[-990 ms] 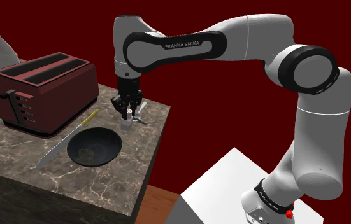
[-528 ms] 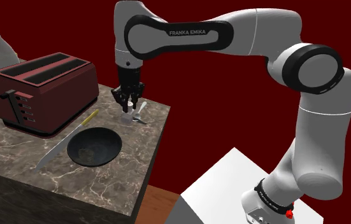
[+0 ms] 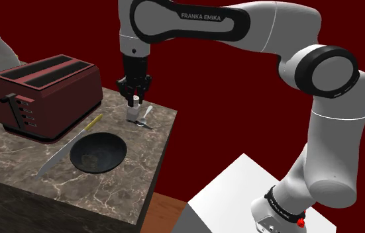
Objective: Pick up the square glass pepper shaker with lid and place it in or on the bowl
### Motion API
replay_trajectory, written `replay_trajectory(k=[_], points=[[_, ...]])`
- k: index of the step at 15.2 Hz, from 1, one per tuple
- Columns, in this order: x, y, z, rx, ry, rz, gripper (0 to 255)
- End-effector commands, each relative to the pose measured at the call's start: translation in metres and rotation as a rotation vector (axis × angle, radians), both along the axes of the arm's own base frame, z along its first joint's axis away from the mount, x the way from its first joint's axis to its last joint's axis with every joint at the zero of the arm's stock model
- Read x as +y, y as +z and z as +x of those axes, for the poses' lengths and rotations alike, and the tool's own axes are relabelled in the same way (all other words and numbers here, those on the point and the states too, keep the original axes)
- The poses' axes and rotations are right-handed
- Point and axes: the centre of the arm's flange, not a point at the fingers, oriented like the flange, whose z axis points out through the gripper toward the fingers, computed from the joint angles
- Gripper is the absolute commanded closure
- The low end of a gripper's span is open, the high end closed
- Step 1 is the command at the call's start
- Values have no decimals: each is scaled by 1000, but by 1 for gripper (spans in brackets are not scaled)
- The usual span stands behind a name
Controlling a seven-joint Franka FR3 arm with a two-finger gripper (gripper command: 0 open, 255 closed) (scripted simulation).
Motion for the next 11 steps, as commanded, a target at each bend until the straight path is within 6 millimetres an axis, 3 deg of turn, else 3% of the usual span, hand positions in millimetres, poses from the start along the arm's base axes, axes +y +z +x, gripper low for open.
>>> replay_trajectory(k=[1,4,11], points=[[-1,9,0,1,0,0,255],[-1,20,0,1,0,0,255],[84,42,-29,1,0,0,255]])
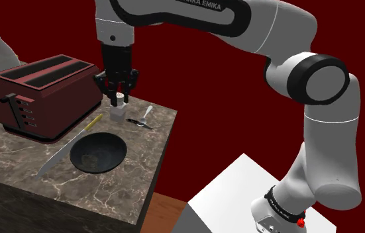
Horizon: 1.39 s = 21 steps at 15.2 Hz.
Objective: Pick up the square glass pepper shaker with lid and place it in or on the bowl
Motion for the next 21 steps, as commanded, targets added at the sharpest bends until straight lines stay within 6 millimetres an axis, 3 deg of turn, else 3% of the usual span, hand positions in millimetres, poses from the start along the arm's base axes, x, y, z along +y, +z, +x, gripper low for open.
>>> replay_trajectory(k=[1,3,4,21], points=[[24,8,-9,1,-1,0,255],[48,14,-17,1,-1,0,255],[70,20,-25,1,-1,0,255],[70,-70,-25,1,-1,0,255]])
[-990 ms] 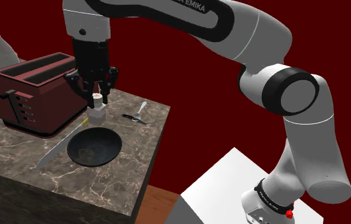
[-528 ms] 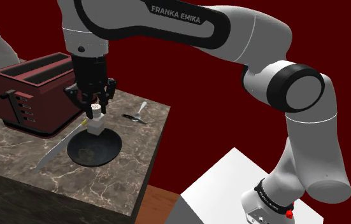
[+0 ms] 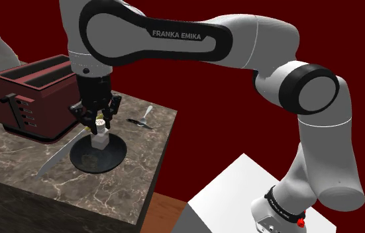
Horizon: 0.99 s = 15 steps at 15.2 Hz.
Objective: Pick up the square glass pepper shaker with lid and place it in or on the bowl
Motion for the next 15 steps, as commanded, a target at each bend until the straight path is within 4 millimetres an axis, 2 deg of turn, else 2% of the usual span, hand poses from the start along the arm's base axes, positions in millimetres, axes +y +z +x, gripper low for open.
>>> replay_trajectory(k=[1,4,11,12,15], points=[[1,-11,0,0,0,0,255],[1,-23,0,0,0,0,255],[1,-23,0,0,0,0,255],[1,-23,0,0,0,0,0],[1,-23,0,0,0,0,0]])
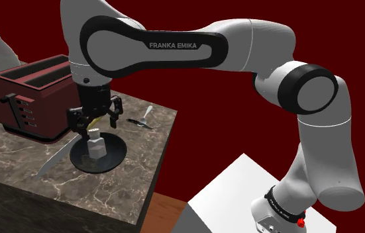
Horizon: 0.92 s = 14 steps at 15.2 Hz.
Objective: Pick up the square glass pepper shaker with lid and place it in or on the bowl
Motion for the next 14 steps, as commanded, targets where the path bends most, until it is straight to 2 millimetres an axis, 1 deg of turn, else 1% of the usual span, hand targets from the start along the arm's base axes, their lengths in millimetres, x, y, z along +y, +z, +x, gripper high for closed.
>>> replay_trajectory(k=[1,2,5,6,14], points=[[0,0,0,0,0,0,0],[0,0,0,0,0,0,0],[1,39,6,0,0,0,0],[1,49,7,0,0,0,0],[1,49,7,0,0,0,0]])
